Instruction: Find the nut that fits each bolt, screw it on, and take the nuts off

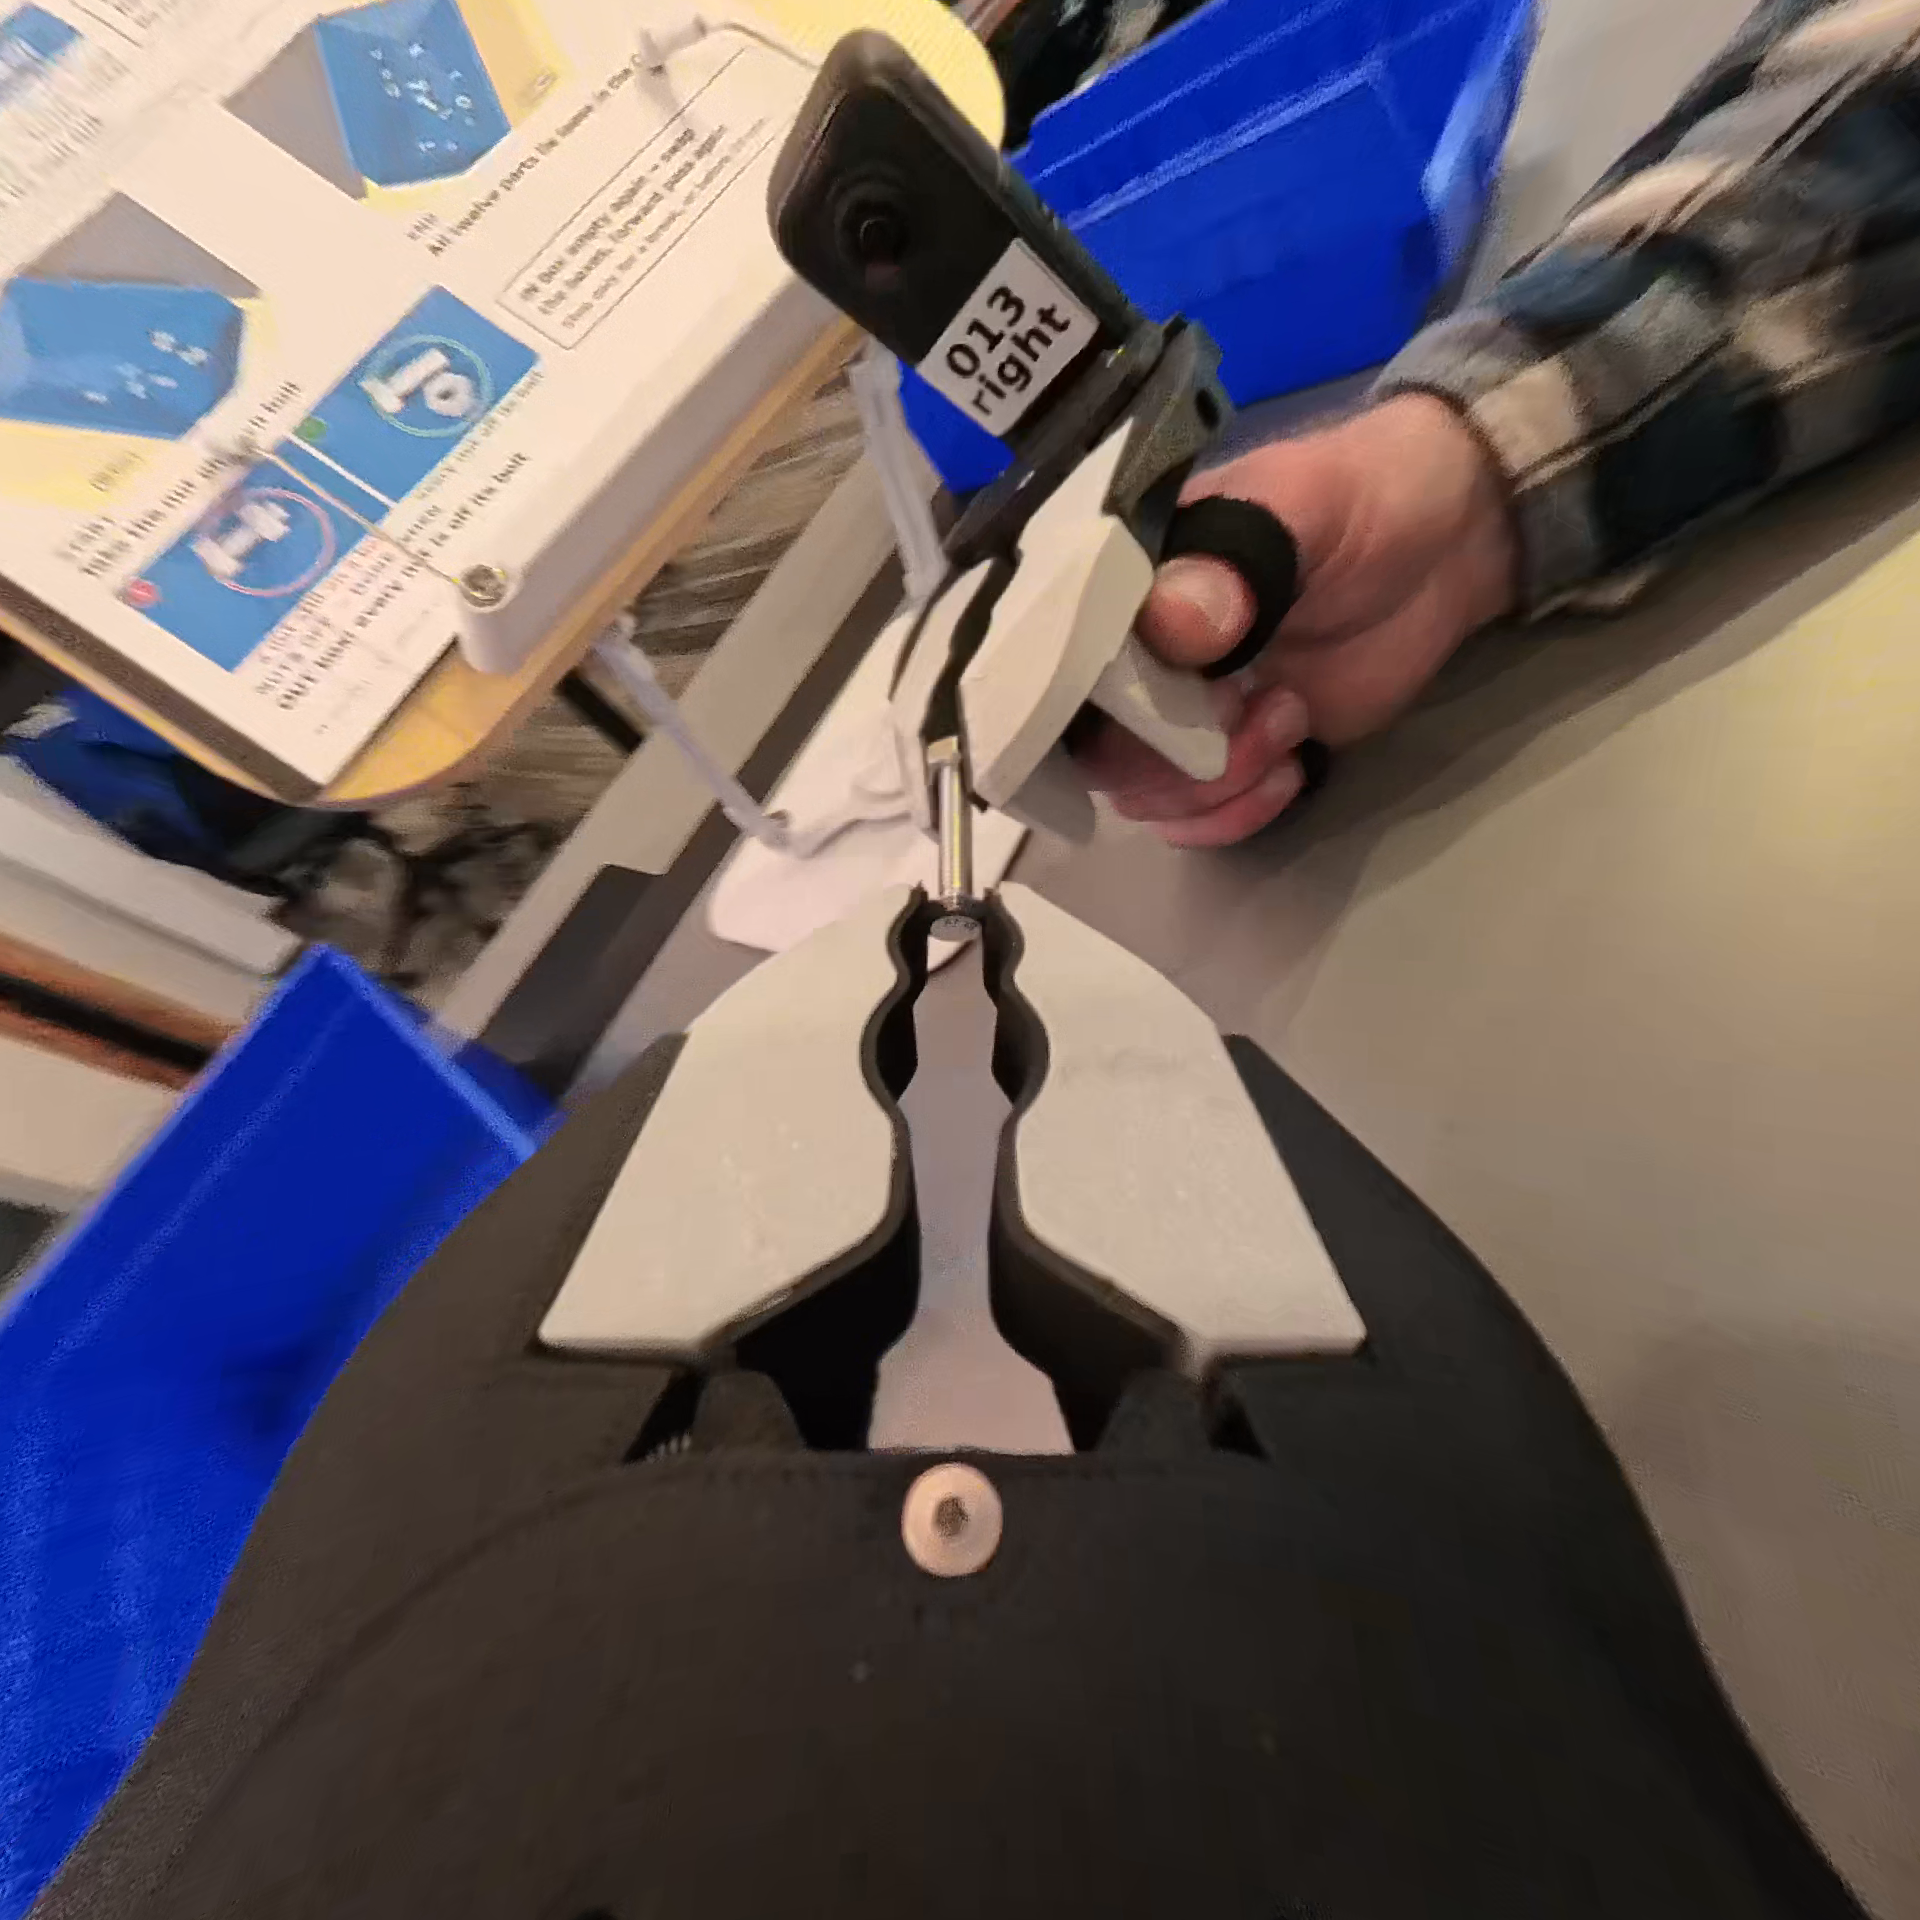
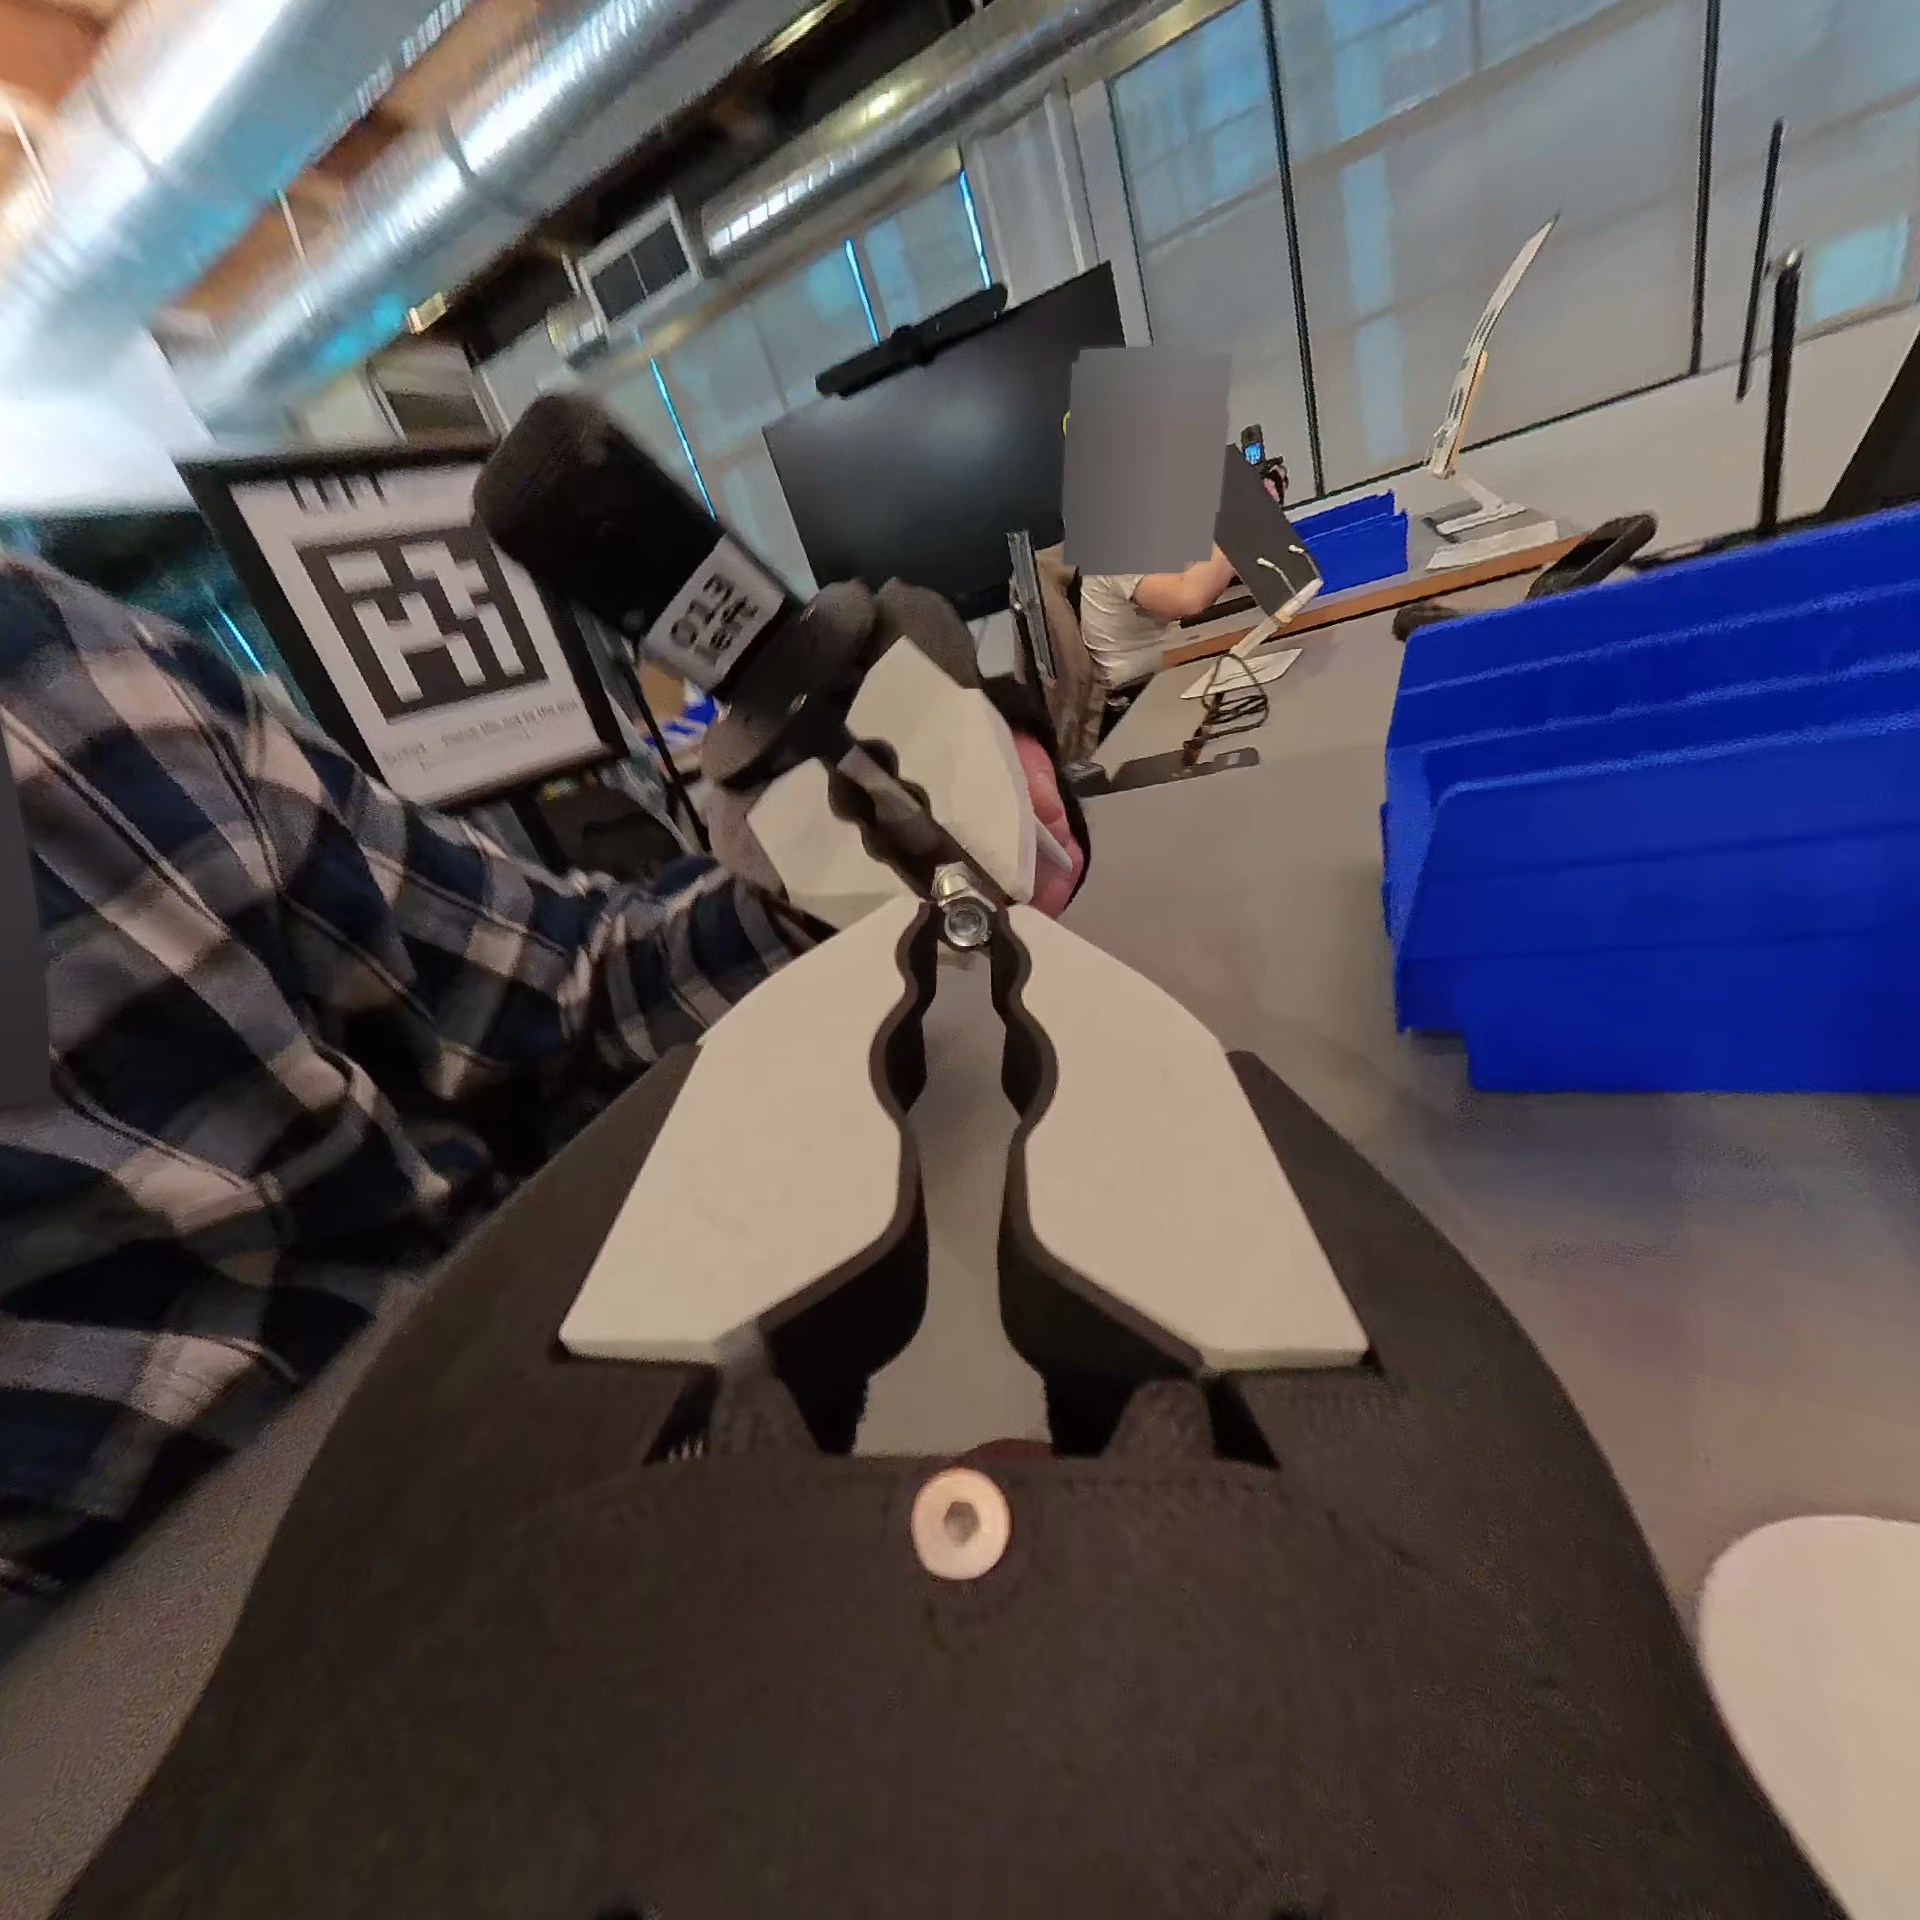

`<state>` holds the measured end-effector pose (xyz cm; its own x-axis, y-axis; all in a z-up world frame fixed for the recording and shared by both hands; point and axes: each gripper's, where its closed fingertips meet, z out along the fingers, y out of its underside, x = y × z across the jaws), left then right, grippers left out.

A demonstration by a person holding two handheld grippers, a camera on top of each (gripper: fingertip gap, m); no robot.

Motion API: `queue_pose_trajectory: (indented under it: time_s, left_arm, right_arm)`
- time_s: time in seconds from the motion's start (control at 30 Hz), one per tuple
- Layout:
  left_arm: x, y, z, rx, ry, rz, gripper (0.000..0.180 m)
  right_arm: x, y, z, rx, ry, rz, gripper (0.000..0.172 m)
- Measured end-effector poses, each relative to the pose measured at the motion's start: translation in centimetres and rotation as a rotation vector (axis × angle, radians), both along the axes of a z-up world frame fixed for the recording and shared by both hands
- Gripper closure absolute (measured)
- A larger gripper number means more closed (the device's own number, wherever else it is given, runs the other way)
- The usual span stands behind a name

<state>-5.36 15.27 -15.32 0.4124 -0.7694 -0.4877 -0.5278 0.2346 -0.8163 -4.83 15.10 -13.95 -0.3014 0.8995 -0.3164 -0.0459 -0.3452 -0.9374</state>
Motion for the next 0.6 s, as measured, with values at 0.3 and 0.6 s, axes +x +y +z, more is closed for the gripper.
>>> queue_pose_trajectory:
  time_s: [0.3,0.6]
  left_arm:
    - [0.9,-2.7,0.5,-0.592,-0.362,-0.321,0.171]
    - [1.2,-3.0,0.5,-0.795,-0.511,-0.424,0.171]
  right_arm:
    - [0.5,-1.9,0.1,0.622,-0.099,-0.132,0.161]
    - [0.8,-1.7,-0.1,0.976,-0.158,-0.260,0.161]
